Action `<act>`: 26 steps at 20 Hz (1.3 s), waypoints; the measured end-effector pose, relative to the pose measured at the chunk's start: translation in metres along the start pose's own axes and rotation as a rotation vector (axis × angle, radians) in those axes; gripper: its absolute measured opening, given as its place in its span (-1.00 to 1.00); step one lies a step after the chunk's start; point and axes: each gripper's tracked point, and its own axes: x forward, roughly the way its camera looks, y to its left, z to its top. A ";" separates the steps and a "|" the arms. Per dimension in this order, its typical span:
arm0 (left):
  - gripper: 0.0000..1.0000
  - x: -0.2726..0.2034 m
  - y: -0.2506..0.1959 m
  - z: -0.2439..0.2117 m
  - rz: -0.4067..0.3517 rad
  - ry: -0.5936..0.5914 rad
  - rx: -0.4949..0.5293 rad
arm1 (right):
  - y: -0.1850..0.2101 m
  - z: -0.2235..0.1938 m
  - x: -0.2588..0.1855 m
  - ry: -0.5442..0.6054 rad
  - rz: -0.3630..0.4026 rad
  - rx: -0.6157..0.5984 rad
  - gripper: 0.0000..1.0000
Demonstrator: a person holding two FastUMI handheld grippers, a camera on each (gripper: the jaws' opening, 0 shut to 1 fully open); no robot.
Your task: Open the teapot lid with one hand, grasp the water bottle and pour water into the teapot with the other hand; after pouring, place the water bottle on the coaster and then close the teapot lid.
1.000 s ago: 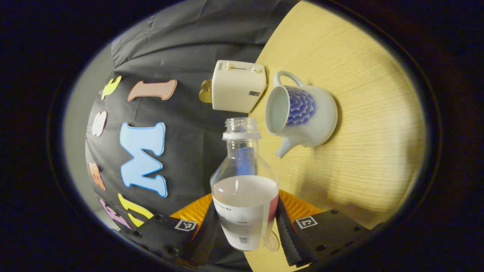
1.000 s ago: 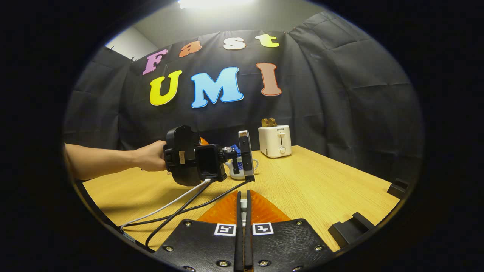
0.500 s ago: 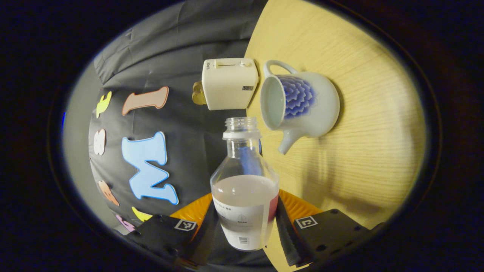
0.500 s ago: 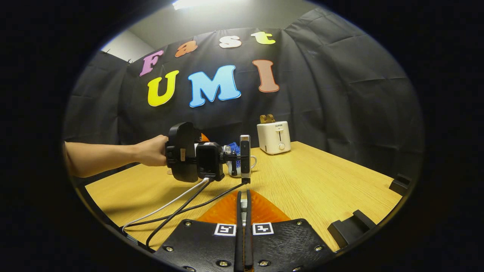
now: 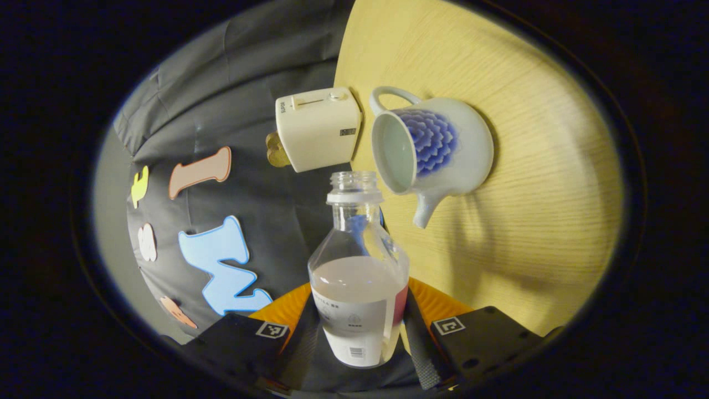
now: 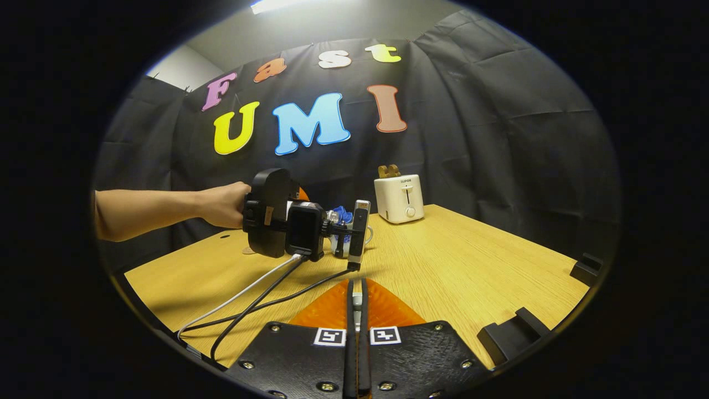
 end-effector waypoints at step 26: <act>0.75 0.003 -0.017 0.006 0.007 0.026 0.292 | 0.002 -0.006 0.002 0.031 0.014 0.002 -0.97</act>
